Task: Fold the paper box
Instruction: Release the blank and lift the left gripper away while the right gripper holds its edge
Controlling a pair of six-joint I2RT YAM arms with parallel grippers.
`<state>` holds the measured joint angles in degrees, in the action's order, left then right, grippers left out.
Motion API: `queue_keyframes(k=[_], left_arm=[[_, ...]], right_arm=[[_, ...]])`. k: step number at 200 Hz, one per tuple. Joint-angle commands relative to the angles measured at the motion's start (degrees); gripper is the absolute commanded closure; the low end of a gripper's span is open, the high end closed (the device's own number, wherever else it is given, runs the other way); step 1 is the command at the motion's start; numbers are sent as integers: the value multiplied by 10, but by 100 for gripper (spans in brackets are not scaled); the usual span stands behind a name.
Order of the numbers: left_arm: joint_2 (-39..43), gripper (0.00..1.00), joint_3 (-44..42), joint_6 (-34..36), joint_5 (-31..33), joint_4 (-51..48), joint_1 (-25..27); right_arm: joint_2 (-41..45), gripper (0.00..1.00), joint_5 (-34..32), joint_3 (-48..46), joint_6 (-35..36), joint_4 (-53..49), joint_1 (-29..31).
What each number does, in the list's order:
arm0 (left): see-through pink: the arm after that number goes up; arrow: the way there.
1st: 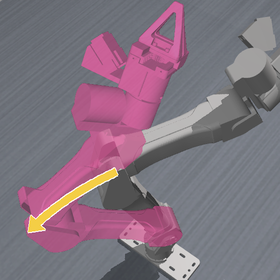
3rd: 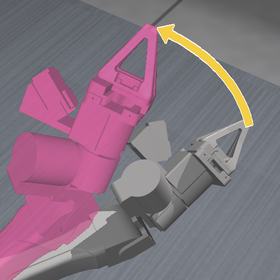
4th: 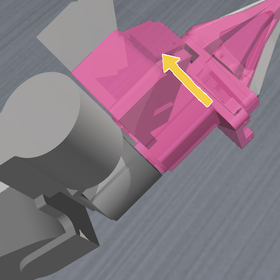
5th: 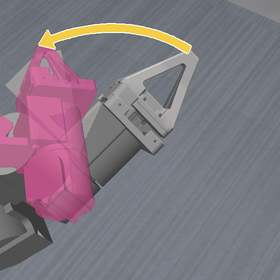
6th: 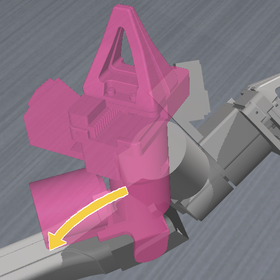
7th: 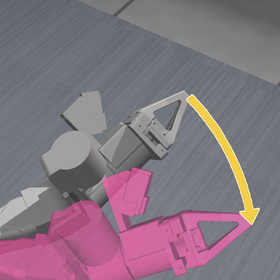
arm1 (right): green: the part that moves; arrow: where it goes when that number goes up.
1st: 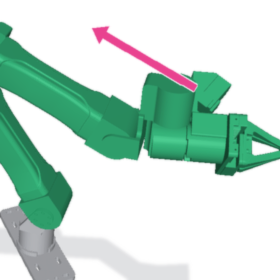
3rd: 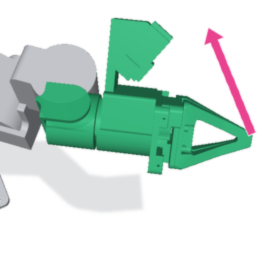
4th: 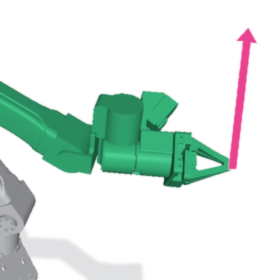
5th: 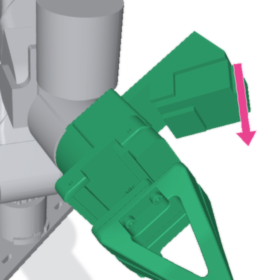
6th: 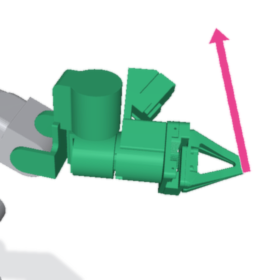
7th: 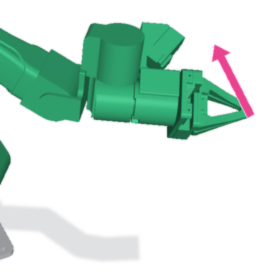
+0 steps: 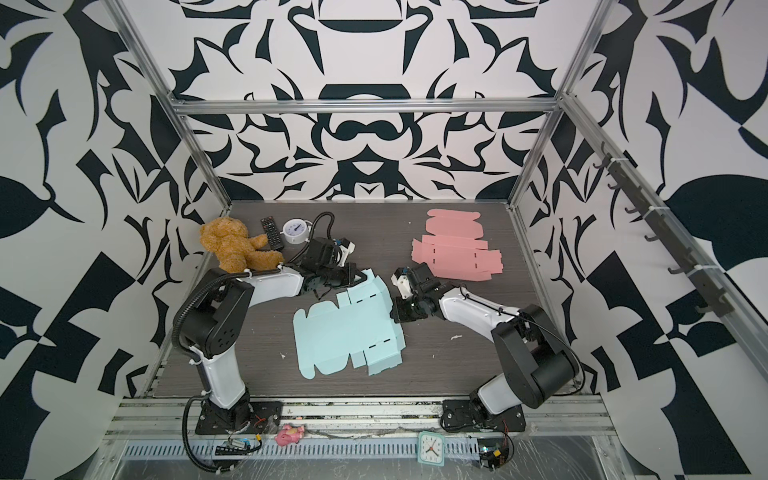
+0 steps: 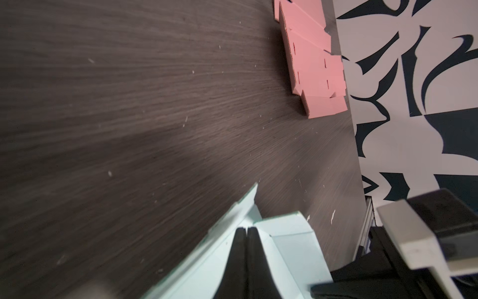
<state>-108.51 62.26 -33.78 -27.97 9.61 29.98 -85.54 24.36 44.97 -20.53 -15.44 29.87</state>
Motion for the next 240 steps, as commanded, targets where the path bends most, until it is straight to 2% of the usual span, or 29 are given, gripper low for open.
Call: queue_keyframes(k=[1,133,240], left_arm=[[-23,100,34,5,-23,1,-2],[-36,100,80,41,-4,-65,30],[3,100,37,47,6,-68,43]], right_arm=[[11,99,-3,27,19,-16,3],[25,100,-7,31,22,-25,5],[31,100,-26,41,26,-42,11]])
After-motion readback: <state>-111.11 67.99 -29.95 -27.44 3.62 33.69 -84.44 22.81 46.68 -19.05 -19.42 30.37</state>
